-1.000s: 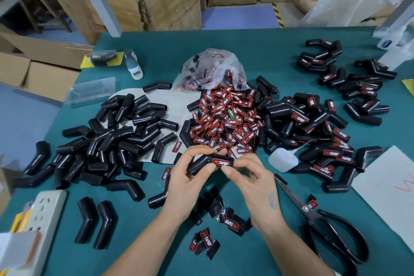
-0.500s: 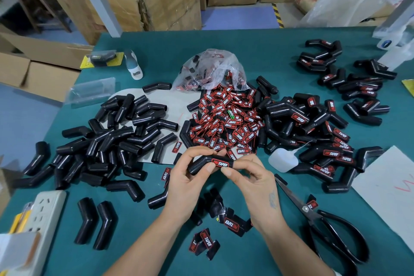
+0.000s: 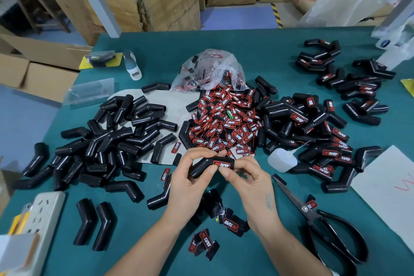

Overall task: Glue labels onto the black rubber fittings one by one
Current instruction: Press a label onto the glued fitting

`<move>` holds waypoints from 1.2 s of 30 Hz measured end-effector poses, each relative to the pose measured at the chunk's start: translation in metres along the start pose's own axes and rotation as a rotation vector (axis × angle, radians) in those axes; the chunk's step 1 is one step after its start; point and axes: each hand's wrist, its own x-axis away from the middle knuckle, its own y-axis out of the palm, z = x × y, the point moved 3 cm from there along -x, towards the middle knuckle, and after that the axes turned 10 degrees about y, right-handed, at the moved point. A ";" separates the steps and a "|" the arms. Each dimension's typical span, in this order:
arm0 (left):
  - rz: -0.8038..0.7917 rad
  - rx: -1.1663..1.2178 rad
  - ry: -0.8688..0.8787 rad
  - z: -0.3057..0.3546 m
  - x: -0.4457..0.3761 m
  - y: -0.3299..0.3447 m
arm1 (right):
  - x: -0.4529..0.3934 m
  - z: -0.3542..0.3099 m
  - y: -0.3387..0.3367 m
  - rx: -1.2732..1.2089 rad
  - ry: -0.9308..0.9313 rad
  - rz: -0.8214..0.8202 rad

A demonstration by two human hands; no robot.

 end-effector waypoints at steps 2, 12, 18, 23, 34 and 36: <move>0.013 -0.005 -0.008 0.001 -0.001 0.000 | 0.000 0.000 0.000 -0.006 0.007 -0.015; -0.031 0.003 0.010 0.002 -0.002 -0.003 | -0.002 -0.001 -0.002 -0.015 0.016 -0.057; -0.063 -0.061 0.043 -0.002 -0.001 -0.003 | -0.001 0.001 0.000 -0.005 0.079 -0.050; -0.063 -0.089 0.059 -0.001 -0.001 -0.003 | -0.001 0.003 0.000 -0.036 0.084 -0.048; -0.107 -0.096 -0.031 0.002 0.000 -0.002 | -0.002 0.002 -0.003 -0.081 0.038 -0.050; -0.124 -0.081 -0.064 0.001 0.001 -0.001 | -0.001 0.001 -0.003 -0.054 0.044 -0.034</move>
